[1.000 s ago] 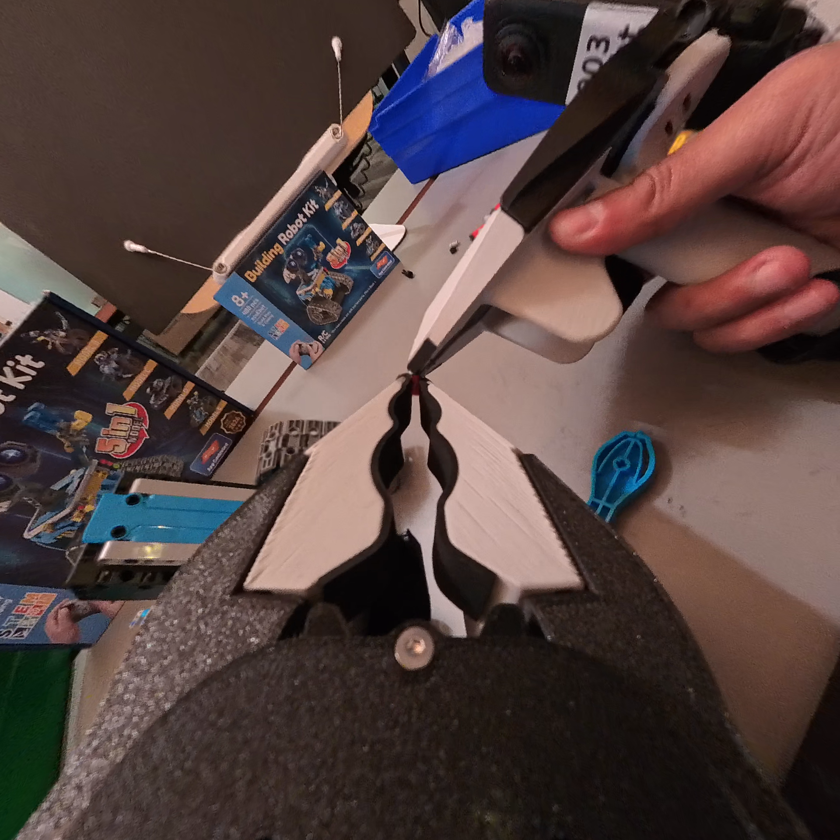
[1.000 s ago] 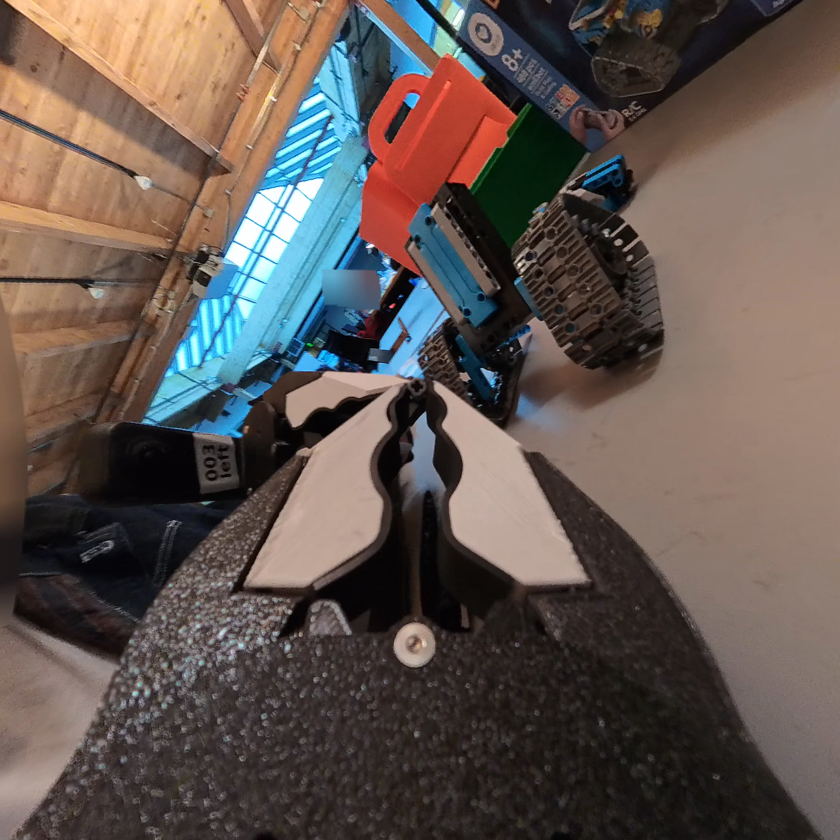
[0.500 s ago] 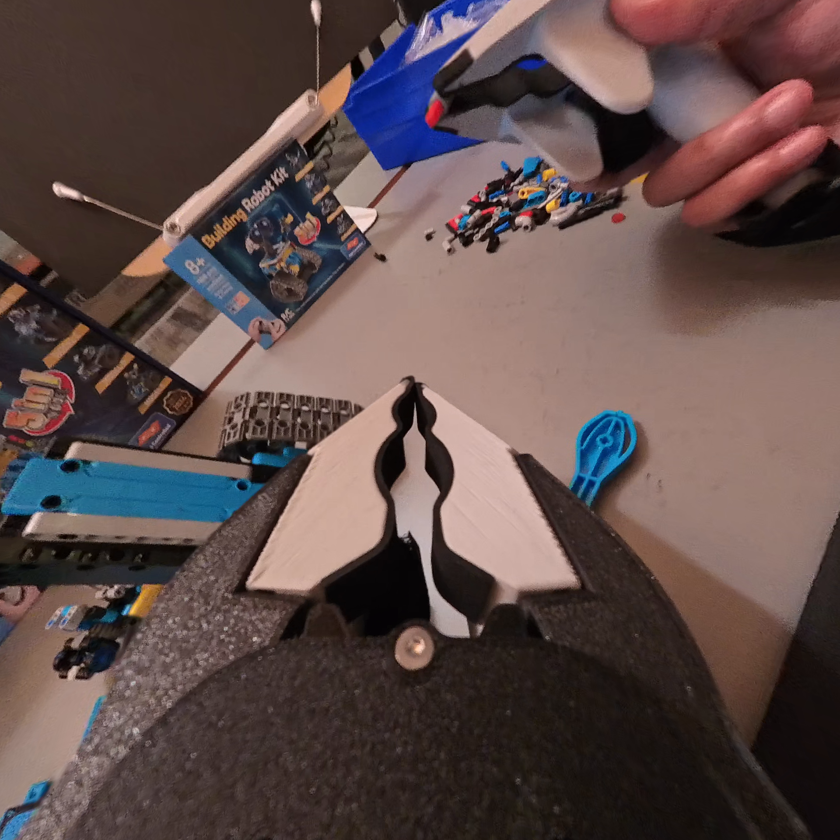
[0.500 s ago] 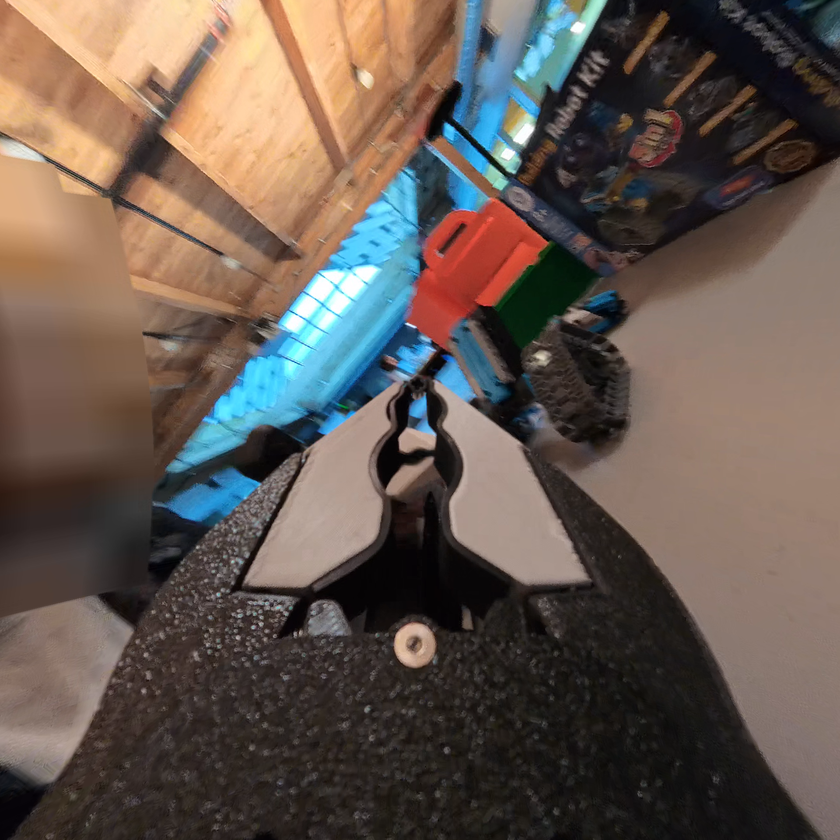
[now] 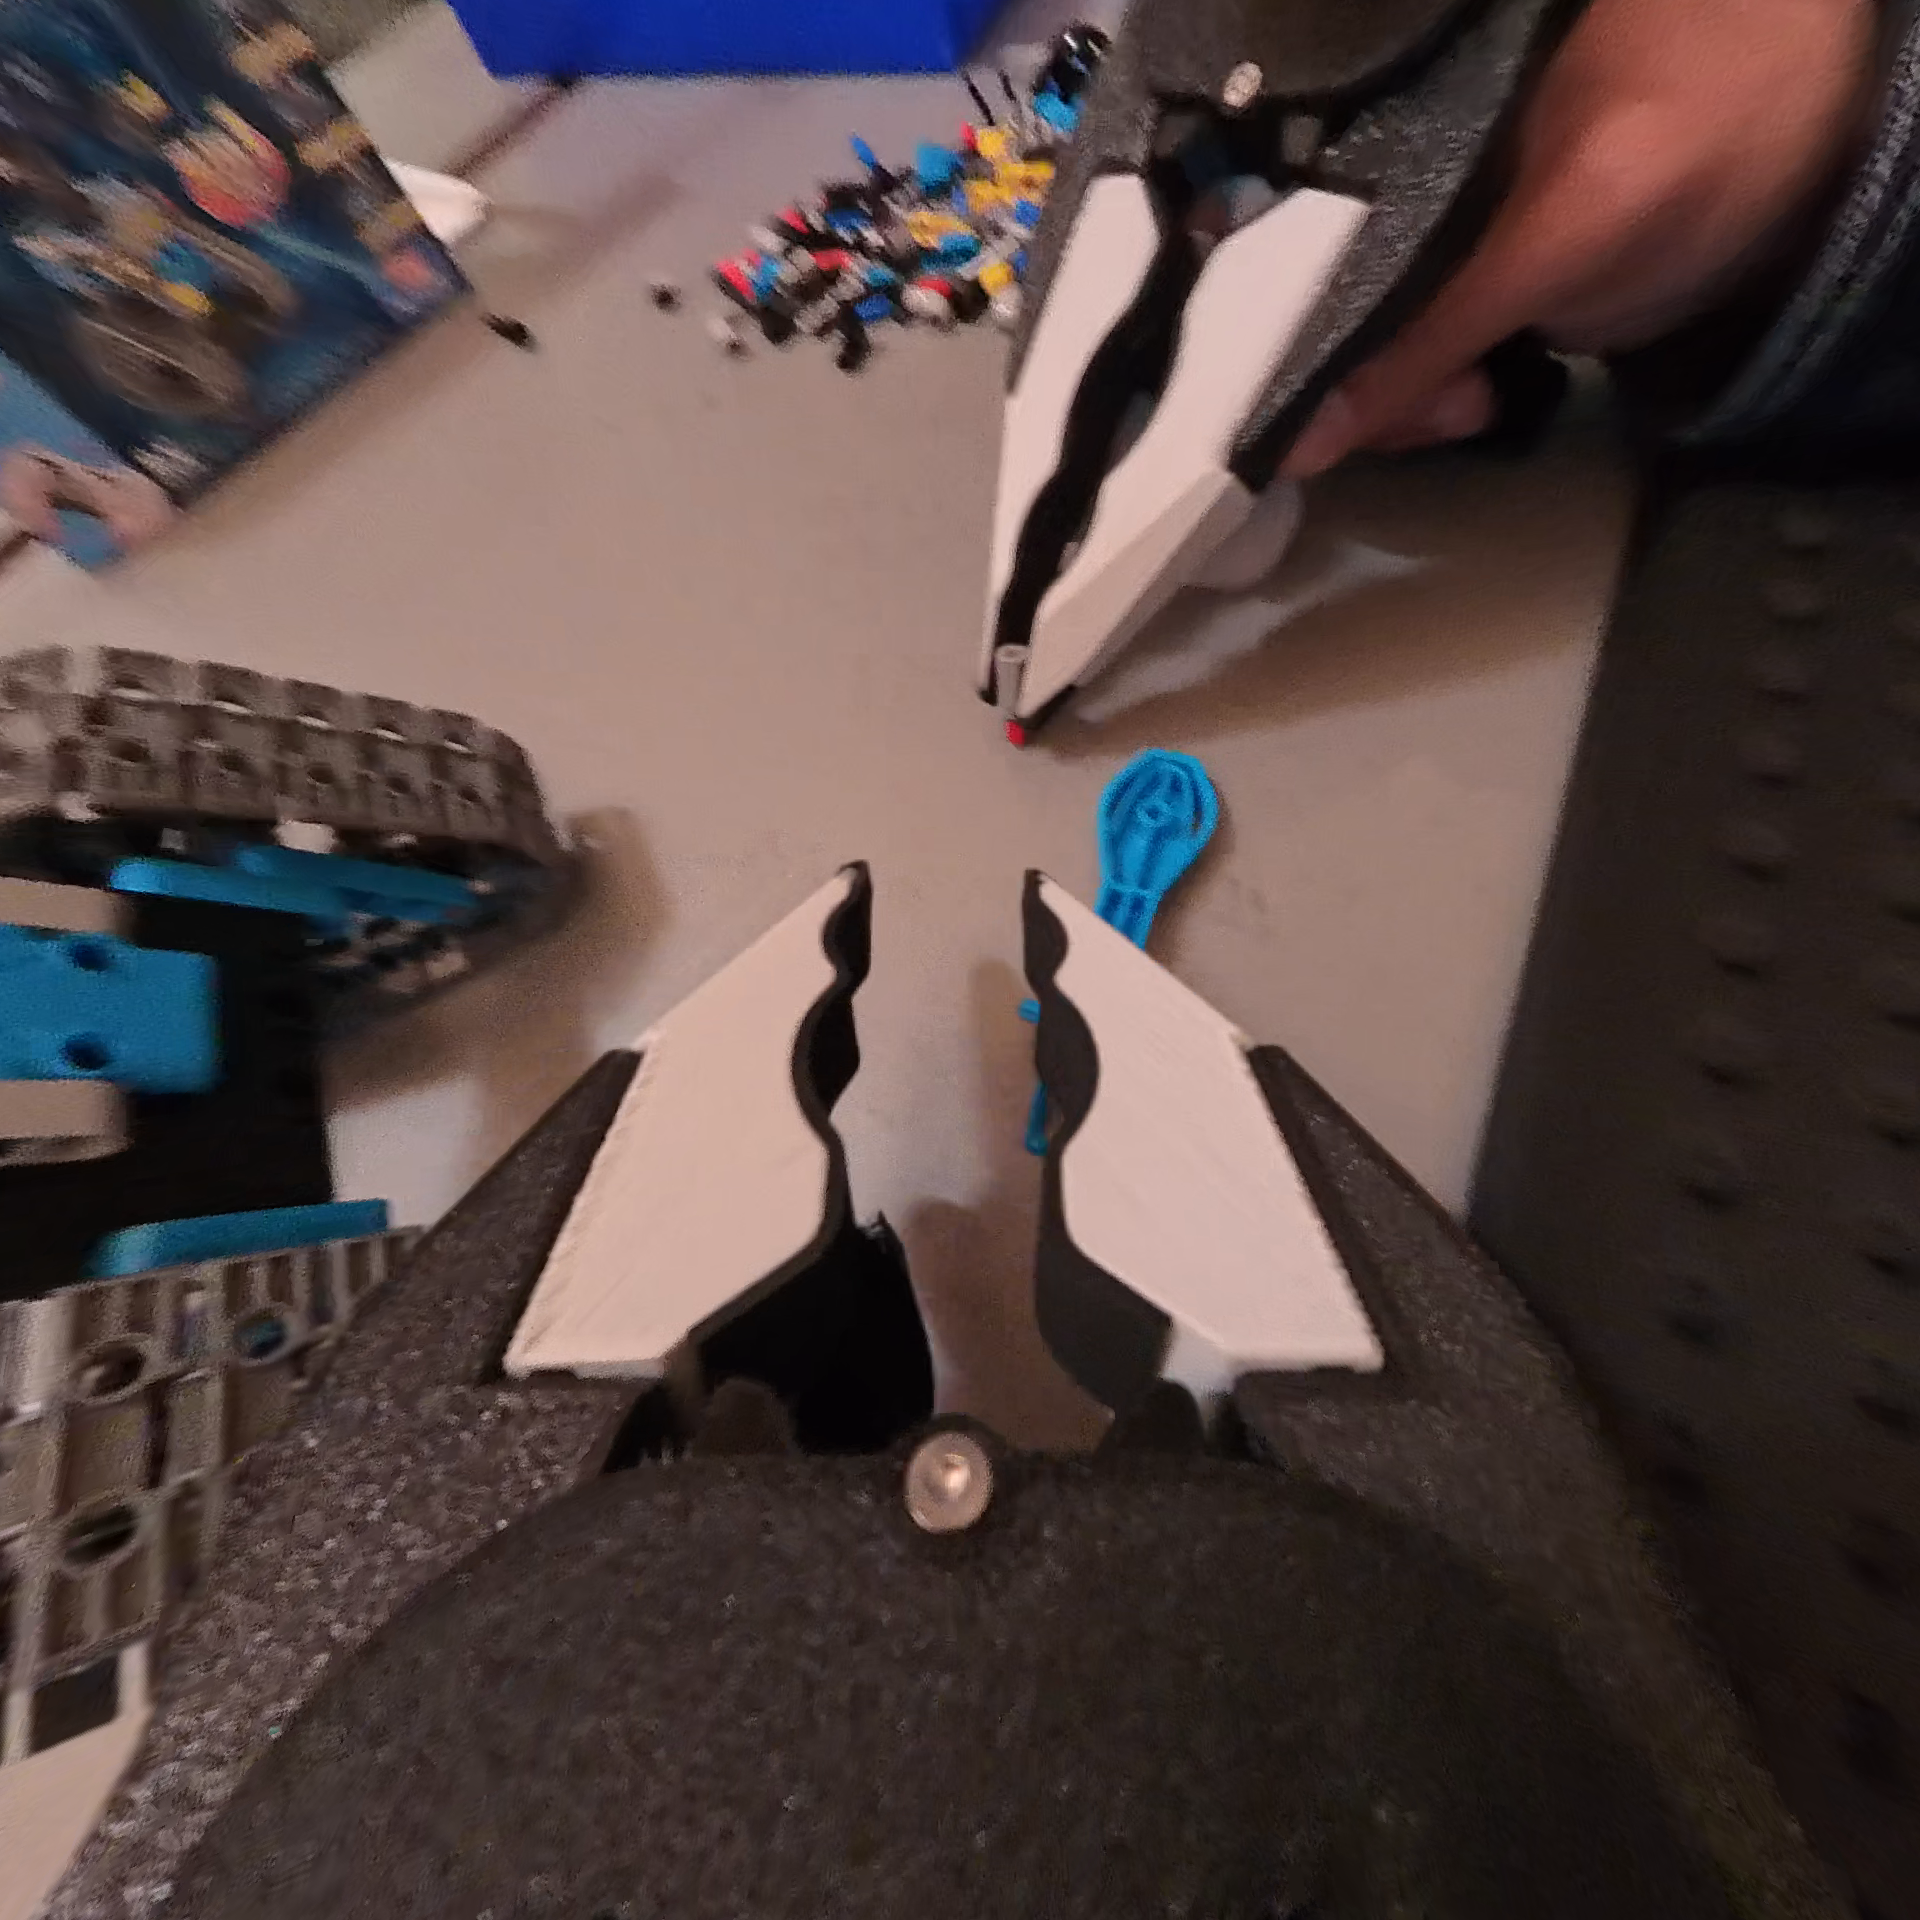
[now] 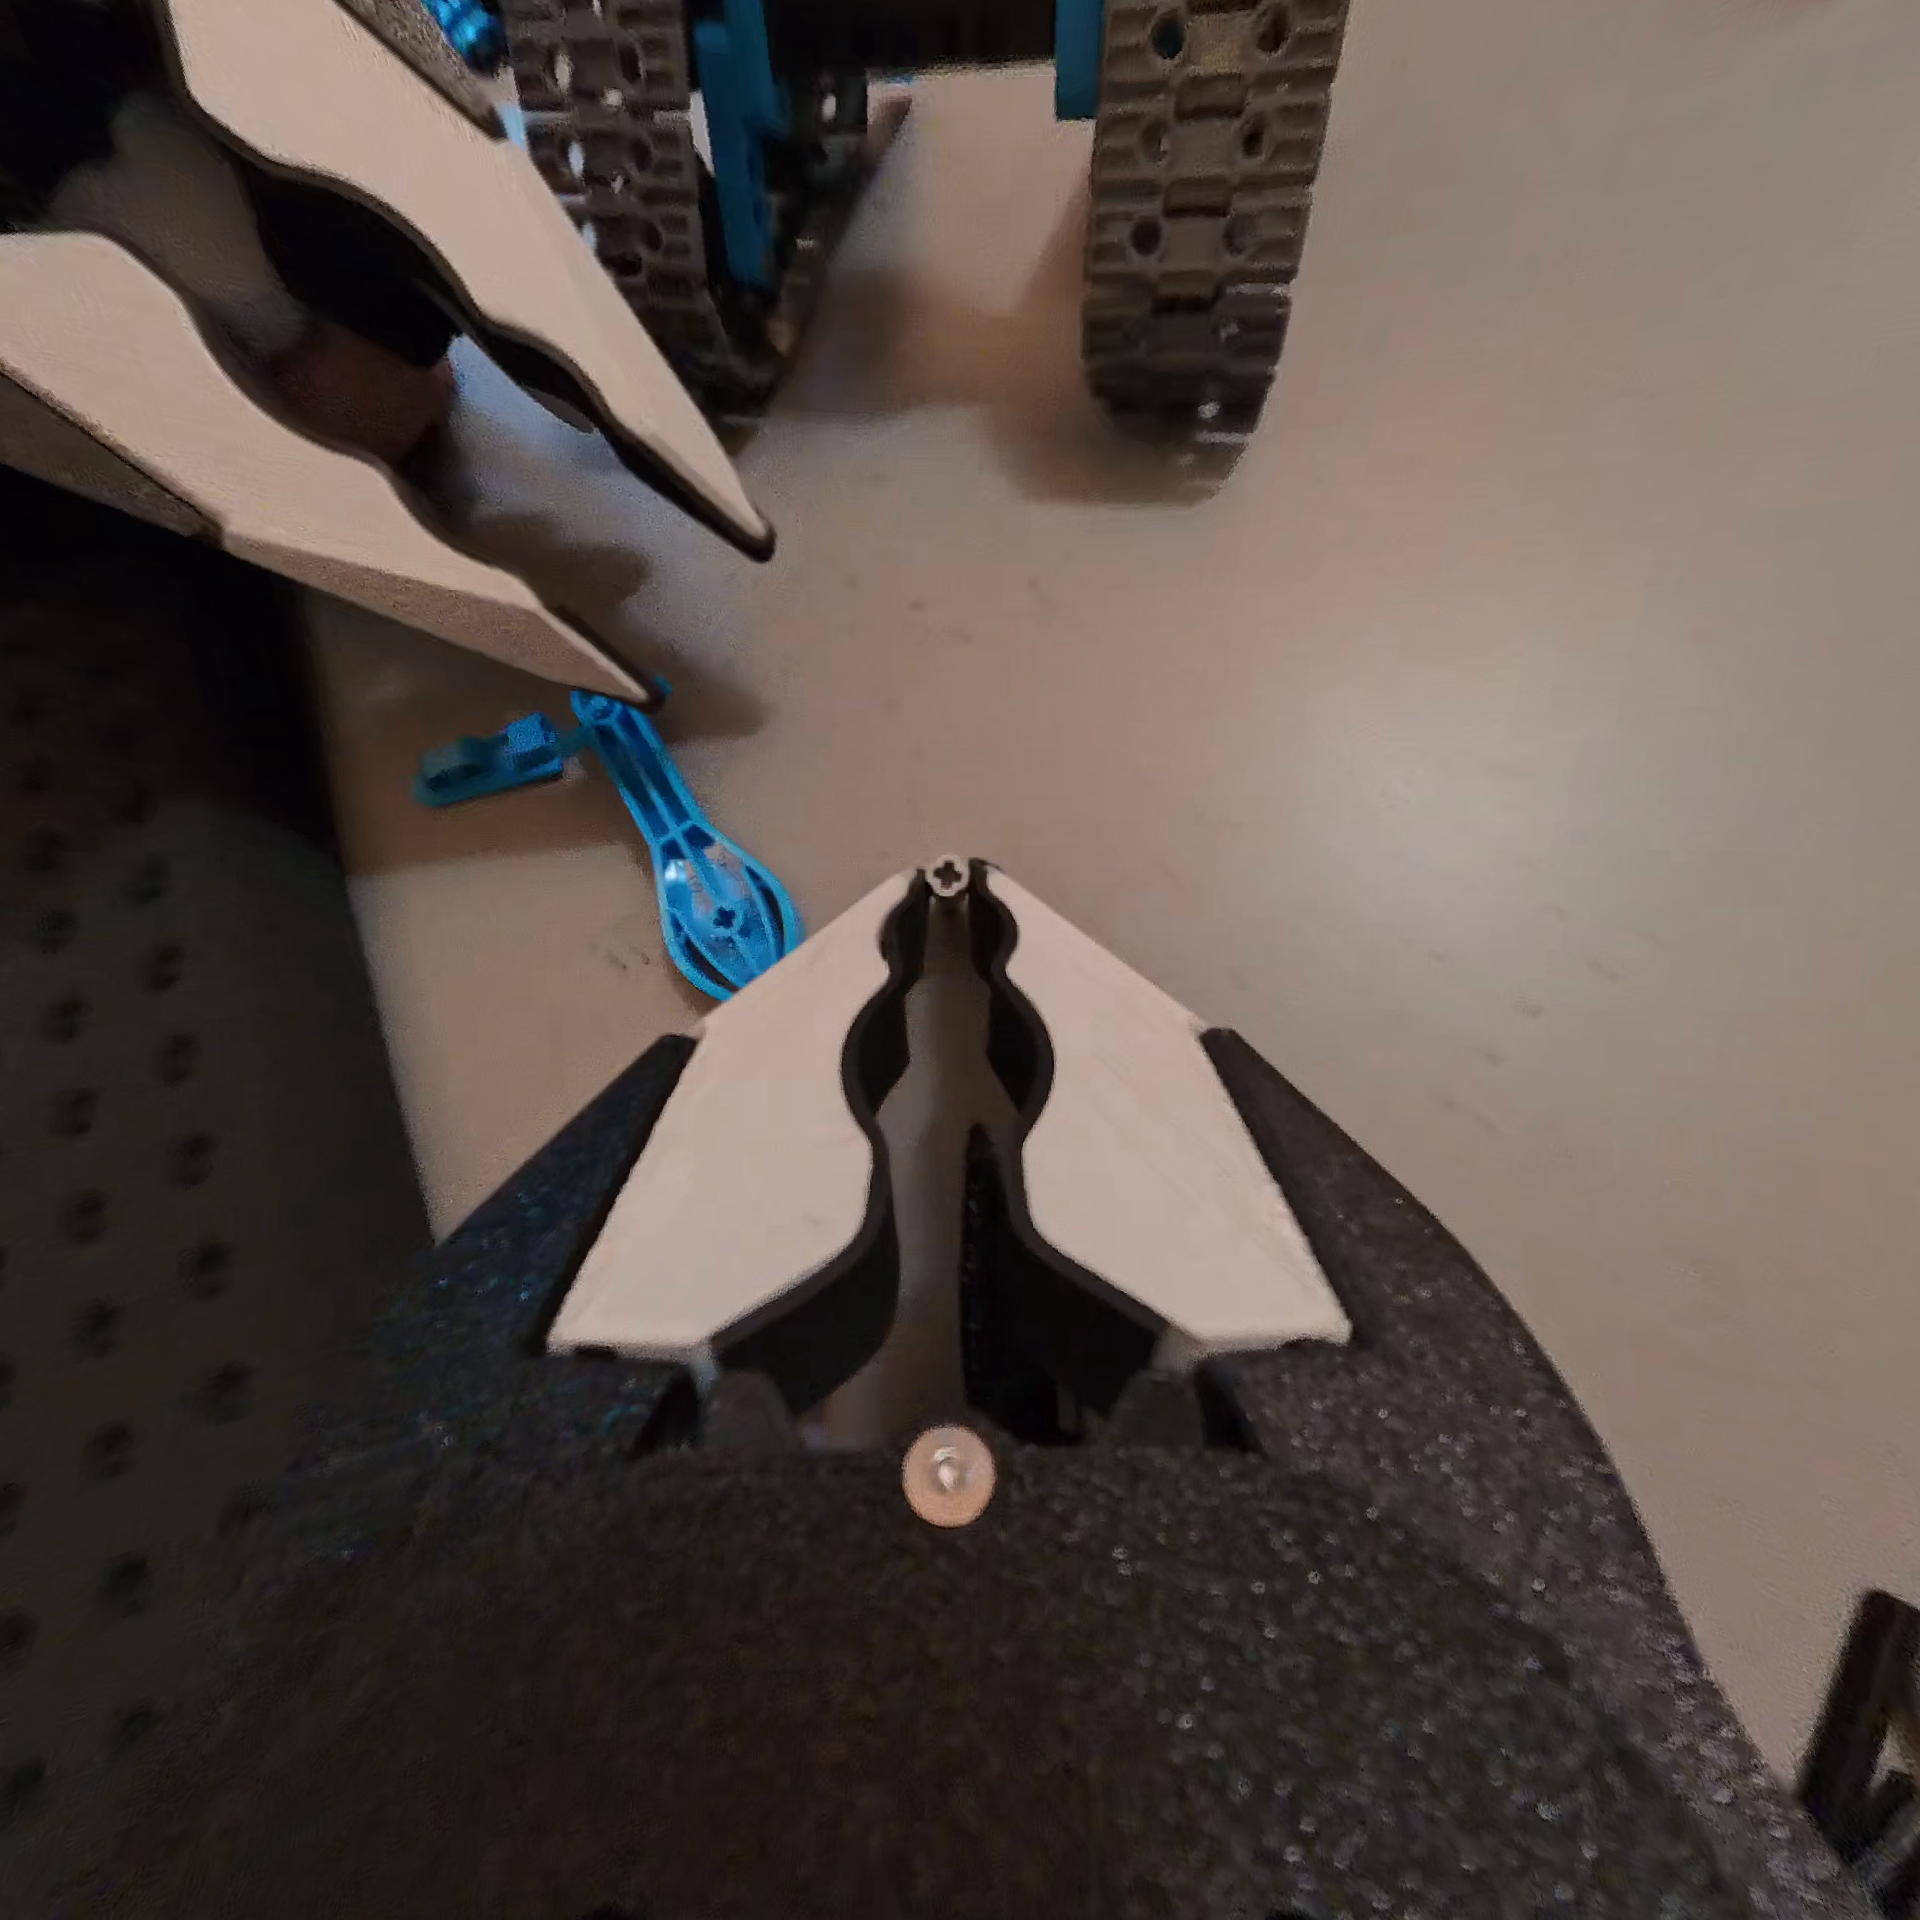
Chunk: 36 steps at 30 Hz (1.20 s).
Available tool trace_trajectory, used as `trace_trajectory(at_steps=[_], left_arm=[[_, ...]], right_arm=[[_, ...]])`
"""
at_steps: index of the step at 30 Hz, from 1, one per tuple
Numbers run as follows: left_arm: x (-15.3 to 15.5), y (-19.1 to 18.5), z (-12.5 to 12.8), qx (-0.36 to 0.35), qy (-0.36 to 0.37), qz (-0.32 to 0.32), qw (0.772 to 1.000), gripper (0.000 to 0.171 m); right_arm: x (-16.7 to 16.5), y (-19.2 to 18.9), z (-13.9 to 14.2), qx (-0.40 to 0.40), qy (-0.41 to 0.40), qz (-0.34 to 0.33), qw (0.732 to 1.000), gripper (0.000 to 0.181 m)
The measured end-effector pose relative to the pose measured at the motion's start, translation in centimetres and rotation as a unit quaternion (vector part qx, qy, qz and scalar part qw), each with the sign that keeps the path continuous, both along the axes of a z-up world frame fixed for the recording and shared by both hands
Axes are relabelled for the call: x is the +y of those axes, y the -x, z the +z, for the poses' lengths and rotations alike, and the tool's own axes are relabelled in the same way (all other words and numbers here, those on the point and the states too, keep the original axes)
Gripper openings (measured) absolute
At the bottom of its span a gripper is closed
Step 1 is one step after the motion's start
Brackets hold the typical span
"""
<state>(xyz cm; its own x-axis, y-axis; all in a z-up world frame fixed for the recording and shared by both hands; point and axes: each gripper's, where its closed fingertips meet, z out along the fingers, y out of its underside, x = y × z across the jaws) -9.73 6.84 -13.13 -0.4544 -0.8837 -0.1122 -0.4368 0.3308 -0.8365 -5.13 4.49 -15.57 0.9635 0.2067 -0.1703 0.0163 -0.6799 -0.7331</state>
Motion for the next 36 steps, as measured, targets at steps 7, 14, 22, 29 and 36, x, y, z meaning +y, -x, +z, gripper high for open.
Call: trace_trajectory(at_steps=[7, 14, 22, 29, 36], left_arm=[[-2.2, 1.3, -0.7, 0.027, 0.009, -0.068, 0.997, 0.029], [-2.8, 1.9, -2.4, 0.062, -0.029, -0.09, 0.994, 0.027], [0.0, 0.5, -0.8, 0.02, -0.036, -0.017, 0.999, 0.01], [2.8, 0.7, 6.2, -0.126, 0.079, 0.042, 0.988, 0.011], [8.3, 6.0, 12.0, -0.248, 0.092, 0.147, 0.953, 0.011]], right_arm=[[0.7, -0.4, 1.2, -0.017, -0.043, -0.012, 0.999, 0.023], [-0.1, -1.7, 1.1, -0.004, -0.035, -0.035, 0.999, 0.026], [-2.1, -2.9, 0.3, -0.032, -0.024, -0.028, 0.999, 0.029], [-1.4, -1.8, -0.3, -0.053, -0.014, -0.019, 0.998, 0.034], [-0.4, -1.1, -0.5, -0.083, -0.012, -0.002, 0.996, 0.022]])
